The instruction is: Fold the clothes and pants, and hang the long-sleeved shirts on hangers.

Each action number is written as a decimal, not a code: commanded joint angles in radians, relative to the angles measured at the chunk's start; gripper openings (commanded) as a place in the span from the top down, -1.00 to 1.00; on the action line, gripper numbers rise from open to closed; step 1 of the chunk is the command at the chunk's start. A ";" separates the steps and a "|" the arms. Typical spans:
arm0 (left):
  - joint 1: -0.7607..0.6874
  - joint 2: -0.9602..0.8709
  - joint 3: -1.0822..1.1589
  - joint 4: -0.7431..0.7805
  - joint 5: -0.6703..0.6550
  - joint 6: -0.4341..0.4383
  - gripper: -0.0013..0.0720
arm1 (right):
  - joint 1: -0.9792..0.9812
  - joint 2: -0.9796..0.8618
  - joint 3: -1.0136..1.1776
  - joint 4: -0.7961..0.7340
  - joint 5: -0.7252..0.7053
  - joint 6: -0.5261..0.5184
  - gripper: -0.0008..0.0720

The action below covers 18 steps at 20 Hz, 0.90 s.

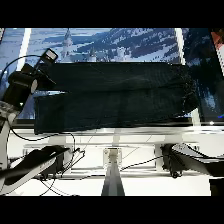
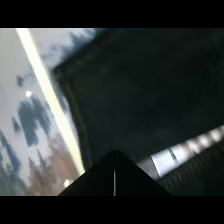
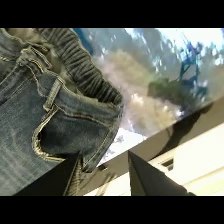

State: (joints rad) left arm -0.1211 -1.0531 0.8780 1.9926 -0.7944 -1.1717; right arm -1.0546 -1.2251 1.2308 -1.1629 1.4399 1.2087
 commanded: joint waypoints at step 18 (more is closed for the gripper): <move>-0.018 0.129 0.002 0.518 0.319 -0.133 0.89 | -0.023 0.003 0.000 0.057 -0.005 0.023 0.12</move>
State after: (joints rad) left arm -0.1425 -0.9611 0.8795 2.4832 -0.6029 -0.9417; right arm -1.0767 -1.2228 1.2308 -1.1072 1.4410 1.2312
